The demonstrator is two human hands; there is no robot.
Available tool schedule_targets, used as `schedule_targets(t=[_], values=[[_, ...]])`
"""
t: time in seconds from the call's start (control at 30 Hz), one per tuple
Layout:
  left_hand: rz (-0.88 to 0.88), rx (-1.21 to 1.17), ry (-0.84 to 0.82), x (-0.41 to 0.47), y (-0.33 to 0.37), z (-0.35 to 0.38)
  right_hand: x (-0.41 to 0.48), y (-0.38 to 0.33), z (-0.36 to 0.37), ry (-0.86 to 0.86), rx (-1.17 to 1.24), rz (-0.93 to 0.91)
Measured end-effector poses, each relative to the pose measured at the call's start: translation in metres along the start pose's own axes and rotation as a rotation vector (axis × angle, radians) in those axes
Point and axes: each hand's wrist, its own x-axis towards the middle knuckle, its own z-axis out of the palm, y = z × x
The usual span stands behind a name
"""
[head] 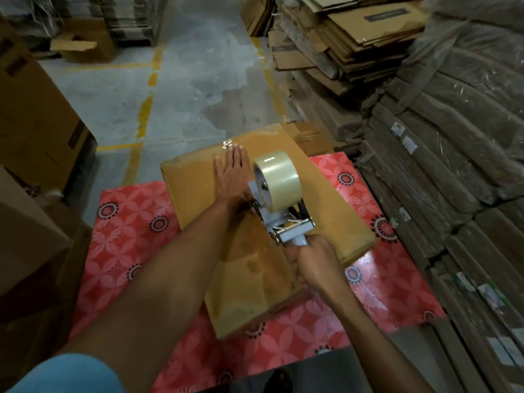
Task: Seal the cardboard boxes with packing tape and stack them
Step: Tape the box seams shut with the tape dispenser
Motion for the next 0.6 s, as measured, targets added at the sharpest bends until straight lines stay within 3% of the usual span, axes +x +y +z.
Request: schedule_targets(t=[0.2, 0.4, 0.6], values=[[0.003, 0.05, -0.051, 0.032, -0.029, -0.003, 0.014, -0.017, 0.006, -0.033, -0.081, -0.078], [-0.101, -0.096, -0.01, 0.043, -0.021, 0.001, -0.065, 0.029, -0.026, -0.04, -0.252, -0.092], [-0.141, -0.157, -0.056, 0.007, 0.01, -0.009, -0.069, 0.039, -0.027, -0.043, -0.138, -0.034]])
